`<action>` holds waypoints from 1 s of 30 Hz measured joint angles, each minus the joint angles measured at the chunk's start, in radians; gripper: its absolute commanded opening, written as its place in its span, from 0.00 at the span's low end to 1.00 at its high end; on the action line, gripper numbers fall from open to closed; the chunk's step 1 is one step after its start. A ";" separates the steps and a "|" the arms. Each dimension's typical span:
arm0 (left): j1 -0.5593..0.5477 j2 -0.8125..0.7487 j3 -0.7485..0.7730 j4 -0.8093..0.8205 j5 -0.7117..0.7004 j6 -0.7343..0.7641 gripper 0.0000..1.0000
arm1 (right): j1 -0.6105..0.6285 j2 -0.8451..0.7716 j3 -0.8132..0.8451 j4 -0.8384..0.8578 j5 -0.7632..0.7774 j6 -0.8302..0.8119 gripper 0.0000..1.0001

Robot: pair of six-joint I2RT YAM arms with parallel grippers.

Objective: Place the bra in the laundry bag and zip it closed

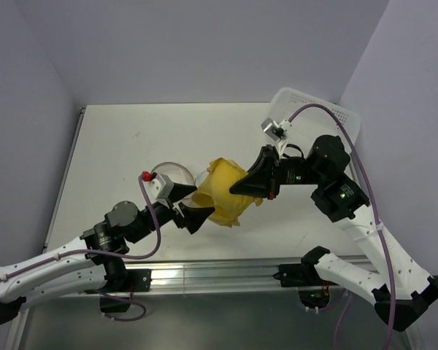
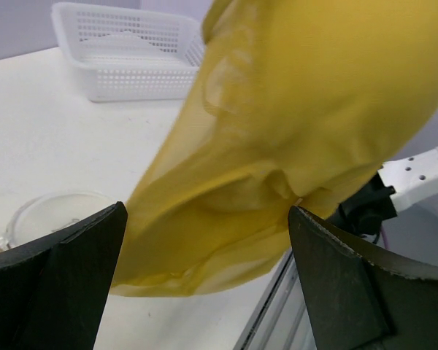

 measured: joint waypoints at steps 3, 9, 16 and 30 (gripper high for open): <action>-0.002 0.011 0.000 0.013 -0.033 0.021 0.98 | 0.000 0.002 0.000 0.025 -0.031 0.024 0.00; -0.006 -0.017 -0.022 0.030 -0.082 0.051 0.98 | 0.001 0.005 0.000 0.050 -0.077 0.046 0.00; -0.007 0.016 -0.028 0.075 -0.008 0.052 0.90 | 0.003 0.040 0.000 0.100 -0.114 0.082 0.00; -0.009 0.017 -0.051 0.151 0.152 -0.032 0.00 | -0.047 0.112 0.001 0.130 -0.115 0.089 0.00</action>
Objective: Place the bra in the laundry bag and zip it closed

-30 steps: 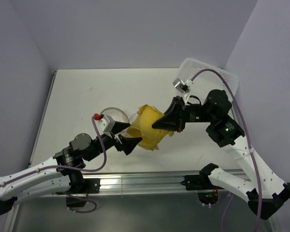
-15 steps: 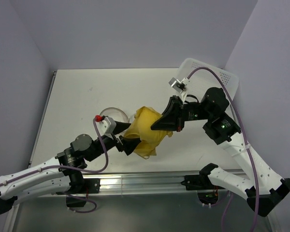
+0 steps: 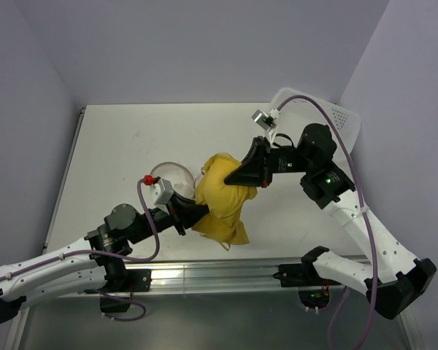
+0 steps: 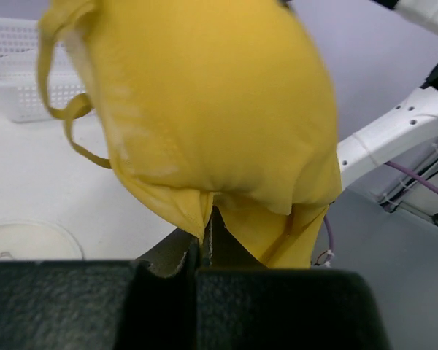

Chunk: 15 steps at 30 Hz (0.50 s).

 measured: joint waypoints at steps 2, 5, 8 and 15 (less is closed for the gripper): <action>0.000 -0.007 -0.002 0.012 0.015 -0.011 0.00 | -0.020 0.019 0.000 0.004 0.012 -0.002 0.05; 0.000 -0.021 -0.013 0.023 0.046 -0.031 0.00 | -0.040 0.039 0.006 -0.035 0.064 -0.031 0.59; 0.000 -0.039 -0.014 0.023 0.071 -0.038 0.00 | -0.050 0.046 0.042 -0.128 0.179 -0.095 0.83; -0.001 -0.066 -0.011 0.011 0.082 -0.033 0.00 | -0.056 -0.043 0.042 -0.175 0.384 -0.200 0.94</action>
